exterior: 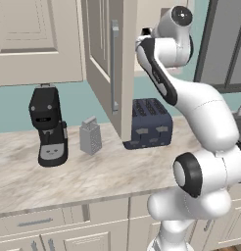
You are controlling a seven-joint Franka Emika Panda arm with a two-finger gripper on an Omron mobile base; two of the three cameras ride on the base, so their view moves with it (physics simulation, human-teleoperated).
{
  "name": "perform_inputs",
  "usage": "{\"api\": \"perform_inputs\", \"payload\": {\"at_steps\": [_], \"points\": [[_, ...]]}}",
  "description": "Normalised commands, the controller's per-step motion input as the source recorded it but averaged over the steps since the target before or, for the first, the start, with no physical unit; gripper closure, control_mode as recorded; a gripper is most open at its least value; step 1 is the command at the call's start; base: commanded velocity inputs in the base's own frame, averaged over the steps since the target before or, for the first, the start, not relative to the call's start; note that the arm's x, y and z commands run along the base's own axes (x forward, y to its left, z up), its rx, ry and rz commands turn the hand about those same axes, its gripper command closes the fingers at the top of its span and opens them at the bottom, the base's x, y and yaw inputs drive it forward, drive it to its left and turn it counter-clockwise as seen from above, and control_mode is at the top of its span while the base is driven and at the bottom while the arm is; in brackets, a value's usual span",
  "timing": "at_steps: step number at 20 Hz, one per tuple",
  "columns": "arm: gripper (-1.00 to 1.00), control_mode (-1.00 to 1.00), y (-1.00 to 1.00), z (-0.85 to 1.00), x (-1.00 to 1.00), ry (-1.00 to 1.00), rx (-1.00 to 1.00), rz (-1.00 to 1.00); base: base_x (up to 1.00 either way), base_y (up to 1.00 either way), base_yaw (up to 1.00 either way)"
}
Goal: Pick the cereal and boxed food from the counter and place them in the cabinets closest to them.
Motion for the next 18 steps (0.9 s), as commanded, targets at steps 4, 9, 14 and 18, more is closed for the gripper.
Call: {"api": "perform_inputs", "payload": {"at_steps": [4,9,14,18], "points": [[1.00,-1.00,0.00,-0.09,0.33,0.00,0.00,0.00,0.00,0.00,0.00],[1.00,-1.00,0.00,-0.12,0.32,-0.02,0.00,-0.02,0.00,0.00,0.00],[1.00,-1.00,0.00,-0.06,0.36,-0.04,0.00,-0.02,0.00,0.00,0.00],[1.00,-1.00,0.00,-0.06,0.36,-0.05,0.00,-0.03,0.00,0.00,0.00]]}}
